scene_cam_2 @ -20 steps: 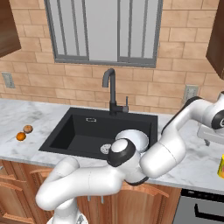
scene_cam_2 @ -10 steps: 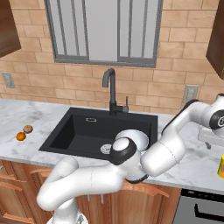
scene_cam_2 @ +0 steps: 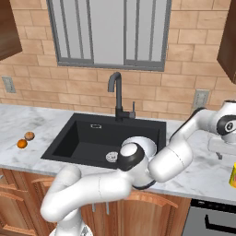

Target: Remove the tangerine and tangerine from the sink. Then move the bowl and cup from the counter to the sink for washing.

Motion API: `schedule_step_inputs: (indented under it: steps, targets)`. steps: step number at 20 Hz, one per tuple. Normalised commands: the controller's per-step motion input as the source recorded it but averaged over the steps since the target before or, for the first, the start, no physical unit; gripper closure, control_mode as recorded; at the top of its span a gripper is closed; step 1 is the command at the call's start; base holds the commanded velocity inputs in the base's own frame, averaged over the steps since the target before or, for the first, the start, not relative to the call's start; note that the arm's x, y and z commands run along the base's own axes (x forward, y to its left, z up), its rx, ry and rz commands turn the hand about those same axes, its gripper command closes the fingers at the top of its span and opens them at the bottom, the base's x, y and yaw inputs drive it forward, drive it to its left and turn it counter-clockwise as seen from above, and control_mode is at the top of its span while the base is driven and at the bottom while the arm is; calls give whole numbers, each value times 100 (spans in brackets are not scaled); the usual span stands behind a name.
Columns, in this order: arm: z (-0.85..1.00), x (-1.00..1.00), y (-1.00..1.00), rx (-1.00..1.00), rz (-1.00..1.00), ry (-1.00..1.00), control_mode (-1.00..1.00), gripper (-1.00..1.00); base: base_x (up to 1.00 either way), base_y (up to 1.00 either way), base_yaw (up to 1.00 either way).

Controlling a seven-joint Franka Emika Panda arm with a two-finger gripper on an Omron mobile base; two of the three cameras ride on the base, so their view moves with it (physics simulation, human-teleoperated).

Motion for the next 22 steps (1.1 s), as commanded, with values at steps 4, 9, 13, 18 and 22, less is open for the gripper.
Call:
schedule_step_inputs:
  steps: [4,9,13,18,22]
  targets:
    - [-5,9,-15,1,6,4,-100,-100,0,0,0]
    - [-1,3,-15,3,8,2,-100,-100,0,0,0]
    - [0,0,-18,4,8,1,-100,-100,0,0,0]
    - [0,0,-15,6,7,3,-100,-100,0,0,0]
    - [1,0,-9,8,8,2,-100,-100,0,0,0]
